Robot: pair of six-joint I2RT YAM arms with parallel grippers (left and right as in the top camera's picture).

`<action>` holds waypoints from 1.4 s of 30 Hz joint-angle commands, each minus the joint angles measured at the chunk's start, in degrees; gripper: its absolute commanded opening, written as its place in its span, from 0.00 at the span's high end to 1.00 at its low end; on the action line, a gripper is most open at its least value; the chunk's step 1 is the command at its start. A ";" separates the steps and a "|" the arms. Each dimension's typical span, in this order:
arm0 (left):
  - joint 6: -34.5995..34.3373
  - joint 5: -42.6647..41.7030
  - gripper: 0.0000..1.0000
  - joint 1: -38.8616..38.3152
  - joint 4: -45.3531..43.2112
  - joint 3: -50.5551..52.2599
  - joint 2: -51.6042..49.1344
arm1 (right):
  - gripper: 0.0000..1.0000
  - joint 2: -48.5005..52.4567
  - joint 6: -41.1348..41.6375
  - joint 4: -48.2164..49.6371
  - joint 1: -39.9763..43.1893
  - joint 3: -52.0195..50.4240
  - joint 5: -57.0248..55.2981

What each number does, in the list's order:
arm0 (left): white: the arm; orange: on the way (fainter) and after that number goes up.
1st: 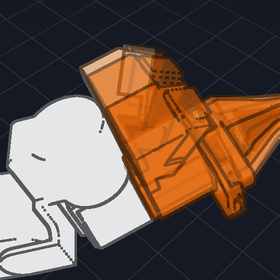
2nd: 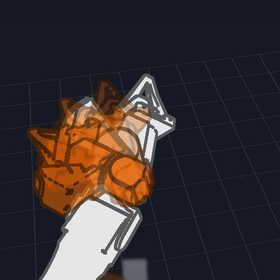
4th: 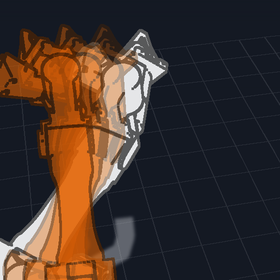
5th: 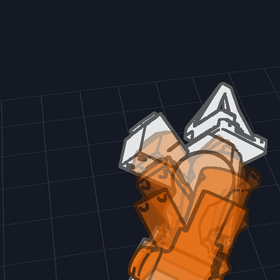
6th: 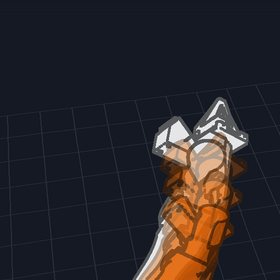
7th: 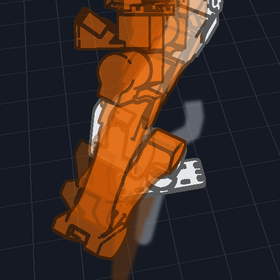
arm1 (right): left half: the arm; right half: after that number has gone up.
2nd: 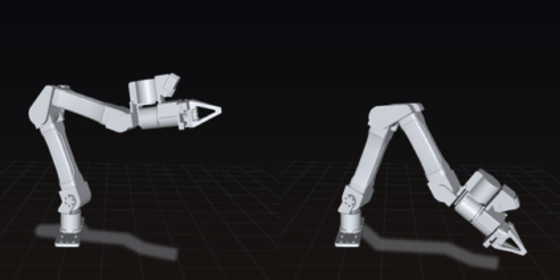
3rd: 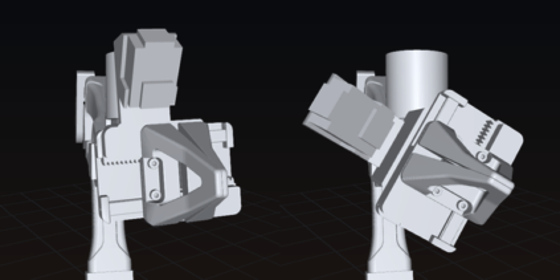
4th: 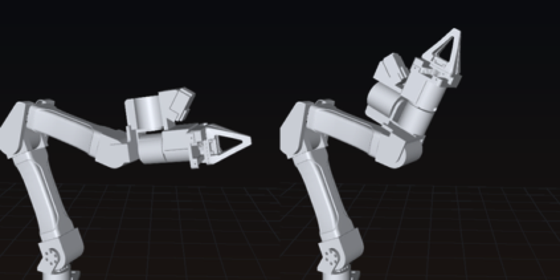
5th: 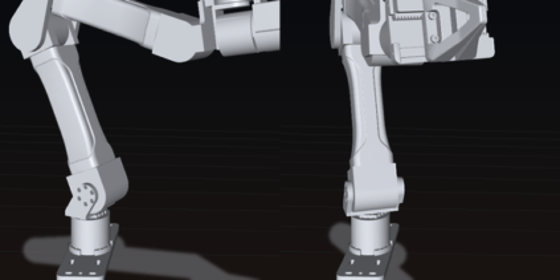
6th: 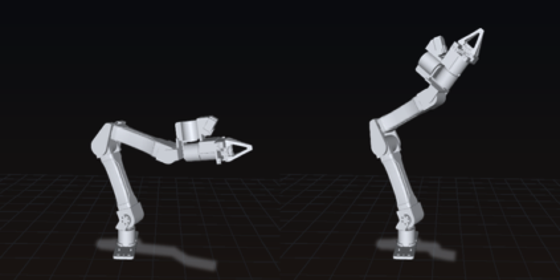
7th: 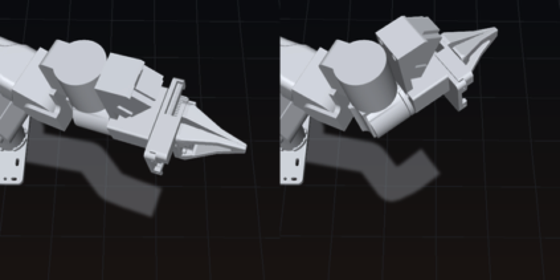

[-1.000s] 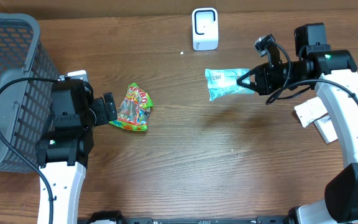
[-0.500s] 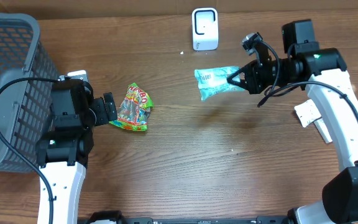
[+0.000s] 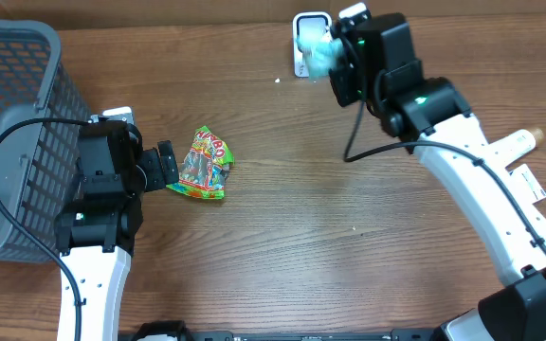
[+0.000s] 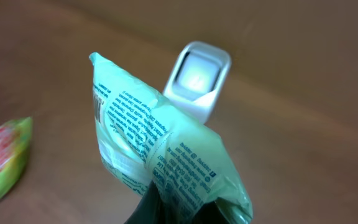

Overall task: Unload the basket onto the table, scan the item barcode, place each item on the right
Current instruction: 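Hold the tissue pack's barcode against the scanner window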

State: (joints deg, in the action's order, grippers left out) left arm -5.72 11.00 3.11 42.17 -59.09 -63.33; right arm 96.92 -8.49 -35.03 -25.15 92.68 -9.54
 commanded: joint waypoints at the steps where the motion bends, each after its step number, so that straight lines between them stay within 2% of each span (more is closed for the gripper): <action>1: 0.83 0.50 0.00 0.24 -0.15 -0.17 0.33 | 0.96 1.09 -6.67 5.16 -1.44 2.21 -18.62; 3: 0.83 0.50 0.00 0.24 -0.15 -0.17 0.33 | 0.96 3.37 -11.78 11.10 -1.53 2.21 -22.64; 6: 0.83 0.50 0.00 0.24 -0.15 -0.17 0.33 | 0.96 6.58 -13.51 18.60 -1.53 2.21 -25.59; 8: 0.83 0.50 0.00 0.24 -0.15 -0.17 0.33 | 0.96 9.14 -17.51 24.28 -1.53 2.21 -25.51; 14: 0.83 0.50 0.00 0.24 -0.17 -0.17 0.33 | 0.96 18.01 -34.86 43.60 -1.53 2.21 -25.57; 18: 0.83 0.50 0.00 0.24 -0.17 -0.17 0.33 | 0.96 22.95 -44.46 51.45 -1.51 2.21 -25.40; 24: 0.83 0.50 0.00 0.24 -0.17 -0.17 0.33 | 0.96 27.28 -52.78 54.25 -1.42 2.21 -22.67; 35: 0.83 0.50 0.00 0.24 -0.15 -0.17 0.33 | 0.96 31.85 -56.76 54.82 -1.25 2.21 -21.18; 42: 0.83 0.50 0.00 0.24 -0.15 -0.17 0.33 | 0.96 34.82 -68.83 62.23 0.20 2.21 -20.59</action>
State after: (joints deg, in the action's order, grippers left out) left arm -5.72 11.00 3.11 42.04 -59.09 -63.33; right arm 130.85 -70.17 25.06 -26.35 93.60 -30.41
